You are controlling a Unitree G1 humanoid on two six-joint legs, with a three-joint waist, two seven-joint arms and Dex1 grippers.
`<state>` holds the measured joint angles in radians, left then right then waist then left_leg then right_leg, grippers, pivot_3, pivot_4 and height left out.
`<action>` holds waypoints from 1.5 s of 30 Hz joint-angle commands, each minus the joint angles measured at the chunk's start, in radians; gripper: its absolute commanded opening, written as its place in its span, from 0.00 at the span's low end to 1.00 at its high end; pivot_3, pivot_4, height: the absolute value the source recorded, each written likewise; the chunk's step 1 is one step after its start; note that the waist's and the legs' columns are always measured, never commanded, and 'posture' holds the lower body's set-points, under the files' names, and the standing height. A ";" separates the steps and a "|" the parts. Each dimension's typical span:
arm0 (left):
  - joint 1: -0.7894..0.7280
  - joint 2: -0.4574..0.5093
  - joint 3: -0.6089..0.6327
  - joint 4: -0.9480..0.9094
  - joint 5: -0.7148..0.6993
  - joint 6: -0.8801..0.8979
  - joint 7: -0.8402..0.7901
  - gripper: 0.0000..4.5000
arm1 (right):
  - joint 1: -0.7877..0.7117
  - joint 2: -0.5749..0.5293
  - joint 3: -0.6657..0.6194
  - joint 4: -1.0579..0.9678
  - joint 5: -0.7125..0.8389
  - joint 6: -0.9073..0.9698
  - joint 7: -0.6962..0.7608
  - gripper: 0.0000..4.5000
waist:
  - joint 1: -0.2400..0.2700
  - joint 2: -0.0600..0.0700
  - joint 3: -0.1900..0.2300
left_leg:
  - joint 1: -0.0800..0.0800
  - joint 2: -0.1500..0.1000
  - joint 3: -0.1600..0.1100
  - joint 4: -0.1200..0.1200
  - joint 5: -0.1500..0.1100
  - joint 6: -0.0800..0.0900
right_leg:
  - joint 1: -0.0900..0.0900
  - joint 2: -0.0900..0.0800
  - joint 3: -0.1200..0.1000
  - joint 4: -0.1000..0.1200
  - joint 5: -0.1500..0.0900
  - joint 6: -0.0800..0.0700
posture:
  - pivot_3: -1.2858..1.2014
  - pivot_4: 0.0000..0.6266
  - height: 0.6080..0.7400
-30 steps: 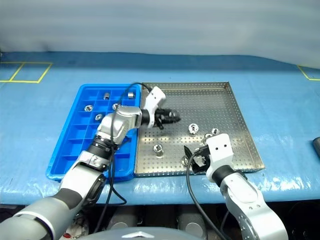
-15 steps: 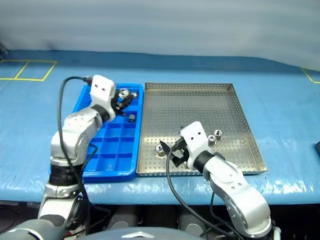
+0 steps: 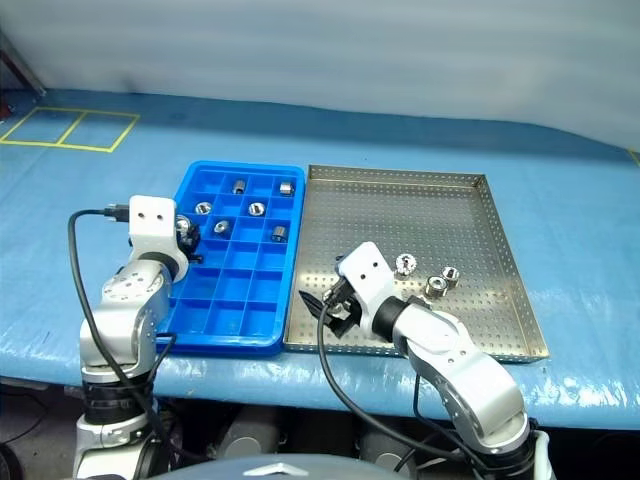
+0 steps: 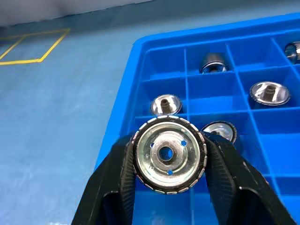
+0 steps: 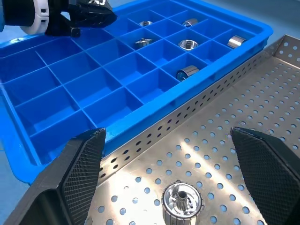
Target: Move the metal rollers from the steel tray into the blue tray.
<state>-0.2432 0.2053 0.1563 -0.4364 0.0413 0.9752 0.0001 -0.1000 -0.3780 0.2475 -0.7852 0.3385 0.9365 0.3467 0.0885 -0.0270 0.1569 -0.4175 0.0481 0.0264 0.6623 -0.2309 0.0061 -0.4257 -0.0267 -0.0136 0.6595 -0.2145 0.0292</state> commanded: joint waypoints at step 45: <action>-0.443 0.257 -0.750 0.528 -0.093 -0.427 -1.060 0.91 | 0.432 0.056 -0.206 -0.204 -0.041 -0.028 -0.201 1.00 | -0.088 0.001 0.000 | 0.000 0.000 0.003 0.000 0.000 0.001 | -0.002 0.000 0.003 0.000 -0.005 -0.008 | 0.50 0.24 1.00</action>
<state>-0.6666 0.4474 -0.5738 0.1026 -0.0761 0.5702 -1.0279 0.3294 -0.3247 0.0403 -0.9488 0.3005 0.9356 0.1522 0.0009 -0.0261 0.1565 -0.4178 0.0478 0.0292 0.6623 -0.2311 0.0068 -0.4275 -0.0265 -0.0107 0.6598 -0.2192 0.0218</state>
